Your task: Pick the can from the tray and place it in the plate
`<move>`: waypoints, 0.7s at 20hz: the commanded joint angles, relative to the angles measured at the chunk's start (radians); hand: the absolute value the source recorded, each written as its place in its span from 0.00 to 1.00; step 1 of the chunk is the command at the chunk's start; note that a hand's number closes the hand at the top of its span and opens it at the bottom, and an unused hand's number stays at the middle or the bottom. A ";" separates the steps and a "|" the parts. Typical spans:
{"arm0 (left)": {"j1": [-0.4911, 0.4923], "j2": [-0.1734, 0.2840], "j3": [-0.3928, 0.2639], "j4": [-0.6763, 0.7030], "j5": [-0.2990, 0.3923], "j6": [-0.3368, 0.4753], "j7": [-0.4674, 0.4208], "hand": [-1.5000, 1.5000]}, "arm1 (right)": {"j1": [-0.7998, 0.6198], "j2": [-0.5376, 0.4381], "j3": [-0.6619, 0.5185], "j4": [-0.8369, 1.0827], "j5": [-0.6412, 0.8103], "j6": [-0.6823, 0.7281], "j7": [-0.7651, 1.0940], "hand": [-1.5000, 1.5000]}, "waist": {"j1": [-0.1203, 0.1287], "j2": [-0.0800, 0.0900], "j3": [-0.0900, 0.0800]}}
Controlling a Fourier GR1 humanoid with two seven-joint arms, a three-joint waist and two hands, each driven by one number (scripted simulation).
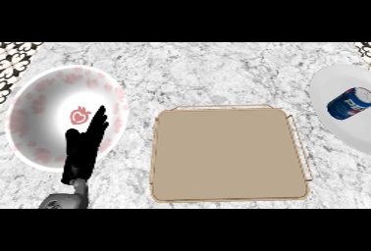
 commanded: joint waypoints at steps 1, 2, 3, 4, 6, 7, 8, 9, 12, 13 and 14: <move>-0.013 -0.019 -0.004 0.026 -0.005 0.011 -0.017 0.50 | 0.014 -0.002 -0.012 0.003 -0.009 -0.033 -0.008 0.00 | -0.002 0.004 0.001; 0.007 0.015 0.012 -0.034 0.021 -0.020 0.019 0.50 | 0.008 -0.028 -0.021 0.010 -0.016 -0.021 0.021 0.00 | 0.008 0.001 0.001; -0.007 0.007 0.012 -0.024 0.021 -0.014 0.037 0.50 | 0.042 -0.038 -0.019 0.005 -0.013 -0.015 -0.019 0.00 | 0.001 0.003 0.002; -0.006 0.007 0.018 0.025 0.000 0.002 -0.014 0.50 | 0.041 -0.035 -0.029 0.009 -0.023 -0.008 -0.023 0.00 | -0.005 0.004 0.001; -0.030 -0.023 0.003 0.021 -0.011 0.027 0.000 0.50 | 0.046 -0.032 -0.030 0.013 -0.023 -0.023 -0.015 0.00 | -0.003 0.005 0.002; -0.006 0.014 0.027 0.012 0.018 -0.014 -0.008 0.50 | 0.048 -0.039 -0.047 0.016 -0.040 -0.026 -0.011 0.00 | -0.001 0.002 0.001; -0.014 0.002 0.014 0.027 -0.001 0.001 -0.011 0.50 | 0.066 -0.046 -0.042 0.009 -0.036 -0.008 -0.042 0.00 | -0.007 0.003 0.002; -0.027 -0.004 0.003 -0.008 -0.003 0.007 0.039 0.50 | 0.048 -0.017 -0.043 0.014 -0.036 -0.040 -0.018 0.00 | 0.003 0.002 0.003; -0.030 -0.001 0.011 0.027 0.014 -0.017 -0.002 0.50 | 0.033 -0.062 -0.061 0.013 -0.052 -0.036 0.014 0.00 | 0.002 0.004 0.002; -0.005 -0.003 0.010 0.021 0.007 -0.008 -0.020 0.50 | 0.088 -0.023 -0.064 0.014 -0.053 -0.076 -0.041 0.00 | -0.004 0.002 0.002; -0.005 -0.006 0.010 0.027 0.013 -0.014 -0.017 0.50 | 0.077 -0.056 -0.077 0.021 -0.063 -0.076 -0.003 0.00 | 0.001 0.006 0.003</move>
